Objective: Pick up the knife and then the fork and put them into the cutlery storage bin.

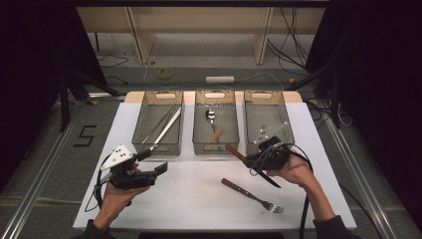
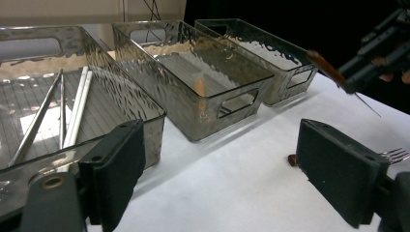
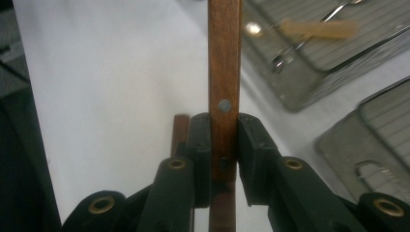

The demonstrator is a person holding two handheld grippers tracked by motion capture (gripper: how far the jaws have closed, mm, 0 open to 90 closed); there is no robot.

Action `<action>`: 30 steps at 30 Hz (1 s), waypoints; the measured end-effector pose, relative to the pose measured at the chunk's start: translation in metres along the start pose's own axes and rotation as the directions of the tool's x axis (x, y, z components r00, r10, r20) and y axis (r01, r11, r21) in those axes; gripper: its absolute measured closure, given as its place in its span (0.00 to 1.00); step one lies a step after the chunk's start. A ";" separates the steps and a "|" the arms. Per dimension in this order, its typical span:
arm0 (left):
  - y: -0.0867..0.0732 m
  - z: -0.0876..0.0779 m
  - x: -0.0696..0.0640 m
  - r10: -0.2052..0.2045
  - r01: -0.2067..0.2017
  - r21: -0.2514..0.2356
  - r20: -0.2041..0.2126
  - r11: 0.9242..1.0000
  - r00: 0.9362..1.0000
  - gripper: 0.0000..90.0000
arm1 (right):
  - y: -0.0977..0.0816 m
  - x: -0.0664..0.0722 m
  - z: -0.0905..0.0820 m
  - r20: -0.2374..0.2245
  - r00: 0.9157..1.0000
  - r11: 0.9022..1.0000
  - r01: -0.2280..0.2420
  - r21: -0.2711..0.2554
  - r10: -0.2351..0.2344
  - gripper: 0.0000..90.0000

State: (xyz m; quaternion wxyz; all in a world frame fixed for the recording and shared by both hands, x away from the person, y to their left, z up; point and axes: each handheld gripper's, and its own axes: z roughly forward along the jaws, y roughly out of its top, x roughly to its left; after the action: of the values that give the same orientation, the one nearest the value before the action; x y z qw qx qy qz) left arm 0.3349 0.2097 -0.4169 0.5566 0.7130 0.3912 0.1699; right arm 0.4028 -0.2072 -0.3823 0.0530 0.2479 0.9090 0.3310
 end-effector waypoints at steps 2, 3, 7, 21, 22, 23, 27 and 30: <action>-0.001 -0.001 0.001 0.005 -0.005 0.000 -0.008 1.000 1.000 0.19 | 0.004 -0.006 -0.005 0.009 1.000 0.999 -0.027 -0.033 0.028 0.86; -0.001 -0.001 0.002 0.006 -0.006 0.000 -0.011 1.000 1.000 0.19 | 0.005 -0.009 -0.007 0.011 0.999 0.998 -0.038 -0.047 0.039 0.86; -0.001 -0.002 0.002 0.013 -0.013 -0.006 -0.018 1.000 1.000 0.19 | 0.012 -0.020 -0.013 0.043 0.996 0.994 -0.072 -0.084 0.076 0.86; -0.003 -0.001 0.001 0.035 -0.036 -0.015 -0.039 0.999 0.999 0.19 | 0.041 -0.063 -0.027 0.114 0.972 0.966 -0.185 -0.179 0.207 0.86; -0.003 -0.001 0.001 0.031 -0.032 -0.018 -0.040 0.999 0.999 0.19 | 0.043 -0.066 -0.027 0.121 0.969 0.965 -0.190 -0.183 0.214 0.86; -0.003 -0.001 0.002 0.029 -0.029 -0.020 -0.041 0.999 0.999 0.19 | 0.045 -0.069 -0.028 0.127 0.967 0.963 -0.197 -0.185 0.222 0.86; -0.003 -0.001 0.003 0.022 -0.022 -0.019 -0.042 1.000 0.999 0.19 | 0.050 -0.082 -0.028 0.136 0.957 0.952 -0.228 -0.203 0.258 0.86; -0.003 -0.001 0.002 0.024 -0.025 -0.021 -0.043 0.999 0.999 0.19 | 0.052 -0.091 -0.027 0.149 0.946 0.944 -0.252 -0.214 0.287 0.86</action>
State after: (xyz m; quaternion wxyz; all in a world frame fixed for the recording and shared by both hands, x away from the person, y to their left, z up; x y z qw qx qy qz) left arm 0.3342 0.2123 -0.4196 0.5536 0.7079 0.3925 0.1959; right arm 0.4971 -0.2327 -0.3344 0.1118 0.3927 0.8217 0.3977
